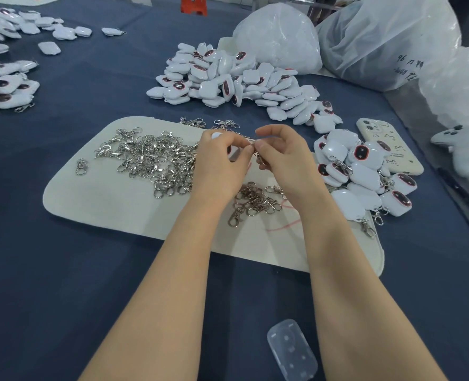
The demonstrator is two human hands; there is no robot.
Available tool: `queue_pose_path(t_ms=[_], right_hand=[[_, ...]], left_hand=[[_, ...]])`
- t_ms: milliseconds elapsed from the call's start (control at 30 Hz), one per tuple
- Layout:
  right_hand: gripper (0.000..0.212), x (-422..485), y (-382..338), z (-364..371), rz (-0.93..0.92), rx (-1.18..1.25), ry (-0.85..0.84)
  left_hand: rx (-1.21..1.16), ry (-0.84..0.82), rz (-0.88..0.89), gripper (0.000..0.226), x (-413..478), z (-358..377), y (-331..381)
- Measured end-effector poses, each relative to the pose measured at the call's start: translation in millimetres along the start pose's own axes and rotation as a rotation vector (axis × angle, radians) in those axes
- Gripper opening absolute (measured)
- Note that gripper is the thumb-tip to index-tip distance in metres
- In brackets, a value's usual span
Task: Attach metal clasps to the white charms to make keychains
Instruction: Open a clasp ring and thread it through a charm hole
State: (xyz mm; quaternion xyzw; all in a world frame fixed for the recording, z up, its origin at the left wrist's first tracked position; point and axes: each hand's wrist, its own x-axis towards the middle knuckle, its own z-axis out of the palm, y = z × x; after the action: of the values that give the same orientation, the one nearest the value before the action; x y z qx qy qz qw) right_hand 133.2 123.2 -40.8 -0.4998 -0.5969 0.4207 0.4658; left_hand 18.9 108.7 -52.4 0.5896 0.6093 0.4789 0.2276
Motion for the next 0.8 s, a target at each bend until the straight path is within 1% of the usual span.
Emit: queue_pose_path(t_ms=[167,300,367,433,500,600,700,800], right_hand=[[0.018,0.1,1.4,3.4,-0.010,-0.001,-0.012],[0.017,1.8,2.3,2.2,-0.022,-0.028,-0.002],[0.023,2.5,3.7,1.8,-0.019,-0.077,0.050],[0.029,3.0,5.4,0.5,-0.014,-0.161,0.127],[0.024,2.9,5.8,0.2,-0.020,-0.191,0.172],[0.011,1.5,2.3,4.6,-0.087,-0.176,0.135],[0.010,-1.4,0.8,11.3,-0.162,-0.201,0.091],[0.011,-2.0,1.1,14.7,-0.203,-0.203,0.122]], left_hand=[[0.034,0.019,-0.005,0.003,-0.3,-0.3,-1.7],[0.035,-0.003,-0.003,0.008,-1.8,1.4,-1.0],[0.012,0.009,-0.035,0.007,-0.4,2.1,-1.4],[-0.060,0.033,-0.099,0.008,1.2,1.7,-2.3],[-0.146,0.049,-0.157,0.008,2.0,0.1,-1.9],[-0.154,0.074,-0.155,0.008,2.8,-1.6,0.3],[-0.166,0.083,-0.146,0.009,3.8,-2.8,2.3],[-0.170,0.084,-0.149,0.009,3.7,-3.5,2.7]])
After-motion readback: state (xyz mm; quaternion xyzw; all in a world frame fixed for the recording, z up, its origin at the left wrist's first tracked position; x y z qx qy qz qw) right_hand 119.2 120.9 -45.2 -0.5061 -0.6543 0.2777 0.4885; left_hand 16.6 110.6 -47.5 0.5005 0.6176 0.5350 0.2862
